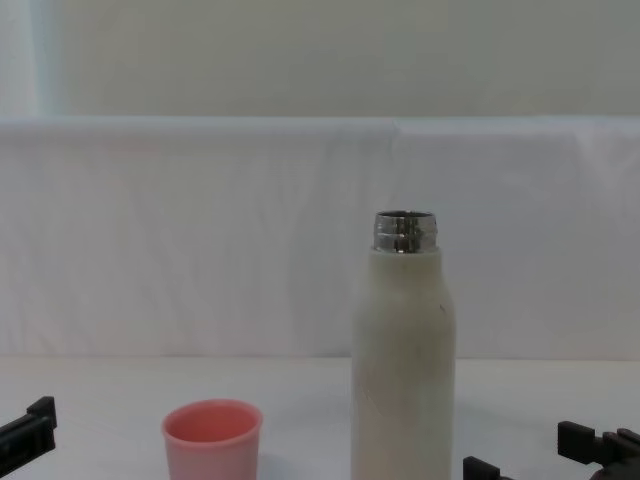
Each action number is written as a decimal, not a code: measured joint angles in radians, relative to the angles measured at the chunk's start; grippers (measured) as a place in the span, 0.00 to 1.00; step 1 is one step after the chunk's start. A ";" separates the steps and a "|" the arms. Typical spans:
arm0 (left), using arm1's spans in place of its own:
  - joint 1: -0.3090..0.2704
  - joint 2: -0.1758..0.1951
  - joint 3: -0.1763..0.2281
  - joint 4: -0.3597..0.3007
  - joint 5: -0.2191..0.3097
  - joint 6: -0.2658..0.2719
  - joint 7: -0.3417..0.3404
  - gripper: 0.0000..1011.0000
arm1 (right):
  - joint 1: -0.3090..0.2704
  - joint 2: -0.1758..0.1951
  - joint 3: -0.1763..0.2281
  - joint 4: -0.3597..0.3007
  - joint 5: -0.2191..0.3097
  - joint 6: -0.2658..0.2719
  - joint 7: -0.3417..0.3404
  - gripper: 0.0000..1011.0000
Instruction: Grasp the thermos with one hand and pour water into the cup lid.
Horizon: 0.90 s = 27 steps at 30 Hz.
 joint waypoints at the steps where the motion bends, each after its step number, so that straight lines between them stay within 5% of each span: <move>1: 0.000 0.000 0.000 0.000 0.000 0.000 0.000 0.99 | 0.000 0.000 0.000 0.000 0.000 0.000 0.000 0.99; 27: 0.000 0.000 0.000 0.000 0.000 0.000 0.000 0.99 | 0.002 0.002 0.001 -0.002 -0.001 0.002 0.001 0.99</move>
